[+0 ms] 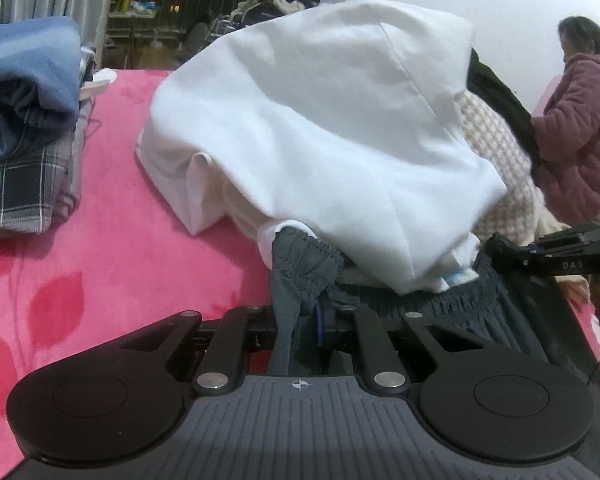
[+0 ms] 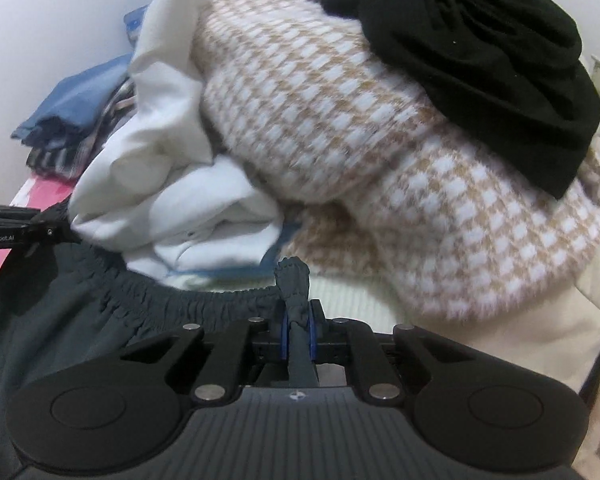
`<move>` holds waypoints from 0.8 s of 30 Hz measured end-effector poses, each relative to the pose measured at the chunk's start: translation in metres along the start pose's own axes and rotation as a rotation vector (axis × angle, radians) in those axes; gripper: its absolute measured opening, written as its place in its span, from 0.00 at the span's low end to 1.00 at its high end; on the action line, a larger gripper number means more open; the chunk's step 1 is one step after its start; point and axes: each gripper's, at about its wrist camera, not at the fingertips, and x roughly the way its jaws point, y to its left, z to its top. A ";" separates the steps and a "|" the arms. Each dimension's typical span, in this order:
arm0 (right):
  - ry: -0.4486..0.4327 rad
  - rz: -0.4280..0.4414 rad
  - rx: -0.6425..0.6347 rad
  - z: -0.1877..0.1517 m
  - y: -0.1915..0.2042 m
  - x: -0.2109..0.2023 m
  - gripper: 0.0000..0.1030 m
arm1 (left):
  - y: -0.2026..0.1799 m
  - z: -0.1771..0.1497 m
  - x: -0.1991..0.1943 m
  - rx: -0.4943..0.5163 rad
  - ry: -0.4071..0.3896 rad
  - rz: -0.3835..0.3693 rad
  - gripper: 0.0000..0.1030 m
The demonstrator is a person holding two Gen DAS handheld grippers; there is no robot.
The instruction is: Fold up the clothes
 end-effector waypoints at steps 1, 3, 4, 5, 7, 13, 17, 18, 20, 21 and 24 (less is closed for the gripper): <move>-0.001 0.001 0.007 0.000 -0.002 0.004 0.10 | 0.001 -0.001 0.003 -0.007 0.011 0.003 0.12; -0.004 0.002 0.021 0.001 -0.006 0.013 0.10 | 0.004 -0.002 0.009 -0.021 0.033 0.010 0.14; -0.004 0.004 0.034 0.000 -0.009 0.017 0.11 | 0.005 -0.002 0.012 -0.029 0.044 0.014 0.15; -0.007 0.011 0.061 -0.002 -0.014 0.022 0.12 | 0.007 -0.003 0.015 -0.036 0.055 0.017 0.21; -0.023 0.042 0.147 -0.004 -0.027 0.023 0.18 | 0.009 -0.004 0.022 -0.050 0.077 0.024 0.26; -0.088 0.151 0.467 -0.012 -0.075 -0.001 0.58 | 0.016 0.007 -0.001 -0.165 0.163 0.079 0.67; -0.144 0.154 0.604 -0.027 -0.094 -0.033 0.60 | 0.027 0.003 -0.051 -0.226 0.145 0.136 0.67; -0.162 0.152 0.610 -0.030 -0.094 -0.045 0.60 | 0.030 0.001 -0.068 -0.237 0.124 0.151 0.67; -0.206 0.158 0.599 -0.036 -0.089 -0.077 0.60 | 0.031 0.000 -0.104 -0.255 0.070 0.165 0.67; -0.235 0.166 0.578 -0.040 -0.082 -0.097 0.60 | 0.030 -0.001 -0.123 -0.261 0.046 0.169 0.67; -0.310 0.175 0.486 -0.052 -0.046 -0.166 0.60 | 0.020 -0.007 -0.180 -0.243 -0.001 0.132 0.67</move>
